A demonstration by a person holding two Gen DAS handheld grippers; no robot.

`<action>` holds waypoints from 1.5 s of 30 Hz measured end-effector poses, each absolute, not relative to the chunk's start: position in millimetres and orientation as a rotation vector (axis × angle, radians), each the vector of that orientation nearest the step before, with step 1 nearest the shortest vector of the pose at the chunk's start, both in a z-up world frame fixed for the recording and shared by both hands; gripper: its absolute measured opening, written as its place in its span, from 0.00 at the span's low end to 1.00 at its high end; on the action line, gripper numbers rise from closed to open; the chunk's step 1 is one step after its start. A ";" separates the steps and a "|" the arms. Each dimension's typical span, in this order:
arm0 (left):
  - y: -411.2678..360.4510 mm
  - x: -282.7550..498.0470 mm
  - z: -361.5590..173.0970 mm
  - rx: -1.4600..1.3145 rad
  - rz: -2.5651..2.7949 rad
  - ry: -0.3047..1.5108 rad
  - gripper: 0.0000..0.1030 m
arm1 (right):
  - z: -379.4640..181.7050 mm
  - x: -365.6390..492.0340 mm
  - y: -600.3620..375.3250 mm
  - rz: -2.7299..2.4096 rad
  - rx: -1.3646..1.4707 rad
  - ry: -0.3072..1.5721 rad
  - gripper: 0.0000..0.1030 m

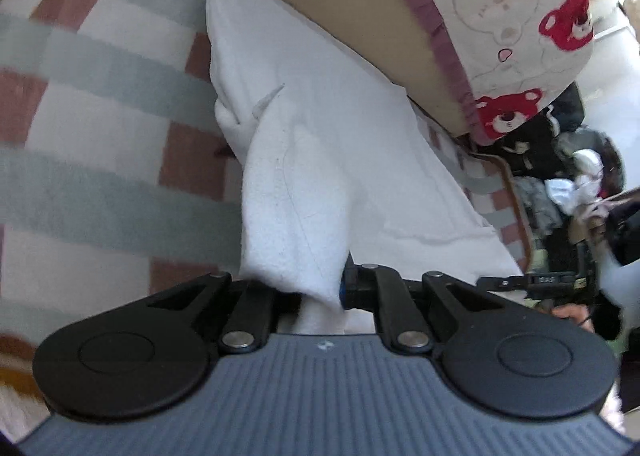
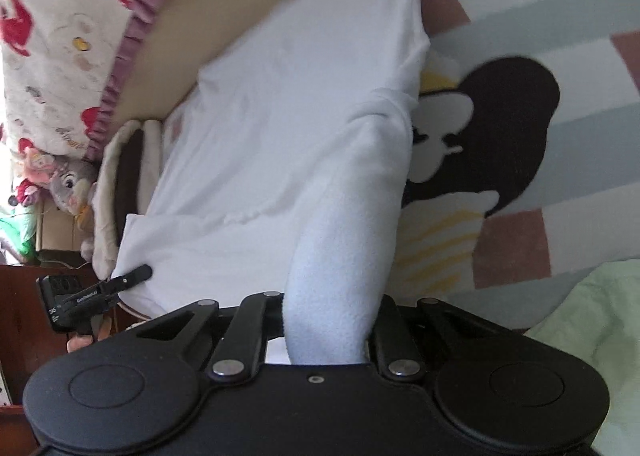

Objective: Fold clothes

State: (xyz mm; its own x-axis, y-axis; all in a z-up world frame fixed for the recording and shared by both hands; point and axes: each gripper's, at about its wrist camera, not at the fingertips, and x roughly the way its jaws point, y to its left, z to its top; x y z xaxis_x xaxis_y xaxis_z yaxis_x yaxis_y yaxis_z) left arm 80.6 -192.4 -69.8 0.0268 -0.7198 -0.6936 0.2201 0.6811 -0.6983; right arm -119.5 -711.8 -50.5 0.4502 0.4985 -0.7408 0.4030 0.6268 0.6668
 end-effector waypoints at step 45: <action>-253.3 226.9 -168.6 -0.516 -0.738 1.427 0.14 | -172.6 -10.8 -791.9 -0.016 1.324 1.001 0.28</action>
